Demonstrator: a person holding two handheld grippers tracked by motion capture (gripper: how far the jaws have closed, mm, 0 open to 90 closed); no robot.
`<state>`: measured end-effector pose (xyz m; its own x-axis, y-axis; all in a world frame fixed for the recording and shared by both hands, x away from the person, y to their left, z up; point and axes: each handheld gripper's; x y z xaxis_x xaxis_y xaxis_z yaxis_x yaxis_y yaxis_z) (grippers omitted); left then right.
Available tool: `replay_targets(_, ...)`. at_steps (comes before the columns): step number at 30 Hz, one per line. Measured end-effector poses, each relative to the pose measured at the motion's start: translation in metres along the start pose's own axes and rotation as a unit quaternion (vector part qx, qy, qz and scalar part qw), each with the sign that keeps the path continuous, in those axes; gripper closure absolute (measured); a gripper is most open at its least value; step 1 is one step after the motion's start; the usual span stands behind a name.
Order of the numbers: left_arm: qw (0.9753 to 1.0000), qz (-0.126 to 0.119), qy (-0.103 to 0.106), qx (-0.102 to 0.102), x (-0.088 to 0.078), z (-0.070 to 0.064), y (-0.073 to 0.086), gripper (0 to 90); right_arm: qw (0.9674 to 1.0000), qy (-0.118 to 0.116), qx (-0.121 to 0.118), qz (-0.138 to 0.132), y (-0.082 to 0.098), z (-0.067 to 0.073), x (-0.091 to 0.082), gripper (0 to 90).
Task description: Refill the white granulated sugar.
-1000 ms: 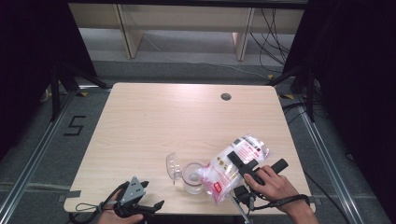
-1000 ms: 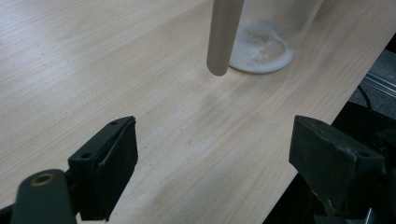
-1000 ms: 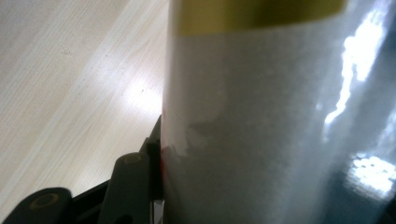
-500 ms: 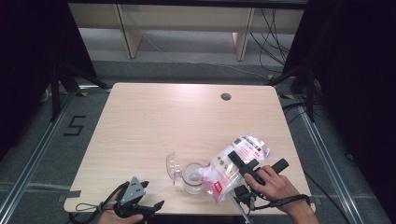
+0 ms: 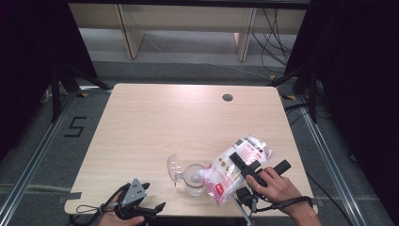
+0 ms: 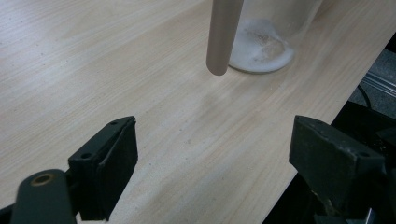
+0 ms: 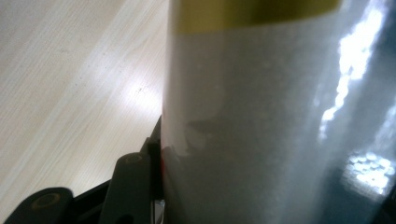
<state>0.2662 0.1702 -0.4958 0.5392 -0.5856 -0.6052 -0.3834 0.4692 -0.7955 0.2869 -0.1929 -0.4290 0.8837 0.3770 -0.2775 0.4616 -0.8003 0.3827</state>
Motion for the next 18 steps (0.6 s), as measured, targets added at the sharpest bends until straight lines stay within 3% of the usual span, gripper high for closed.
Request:
replay_targets(2,1.0,-0.001,0.001,0.001,0.0001,0.0001,0.0,15.2,1.0,0.0,-0.001,0.0,0.0001,0.0,-0.0001,54.5)
replay_targets(4,0.9998,-0.005,0.006,-0.019,0.0006,-0.0028,0.0006,15.2,1.0,0.0,0.0,0.0,0.0001,0.0001,-0.0001,54.6)
replay_targets(5,1.0,0.0,-0.001,0.0,-0.0001,0.0,-0.0001,15.2,1.0,-0.001,-0.002,-0.001,0.0,-0.0003,0.0,54.6)
replay_targets(11,1.0,0.0,-0.001,-0.001,-0.0001,0.0,0.0,15.2,1.0,-0.001,-0.004,-0.002,0.0001,-0.0003,0.0,54.7)
replay_targets(15,0.9998,-0.007,0.003,-0.018,0.0003,-0.0027,0.0003,15.2,1.0,-0.003,-0.005,-0.001,0.0005,-0.0008,-0.0003,54.8)
replay_targets(18,1.0,0.0,-0.001,0.0,-0.0001,0.0,-0.0001,15.2,1.0,-0.002,-0.004,0.001,0.0007,-0.0006,-0.0005,54.8)
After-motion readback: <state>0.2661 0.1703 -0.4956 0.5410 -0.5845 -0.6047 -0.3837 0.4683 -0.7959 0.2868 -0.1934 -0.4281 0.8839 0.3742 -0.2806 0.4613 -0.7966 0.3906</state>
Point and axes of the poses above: each handheld gripper's, and its own axes: x roughly forward along the jaws, y roughly out of its underside, z roughly to its left
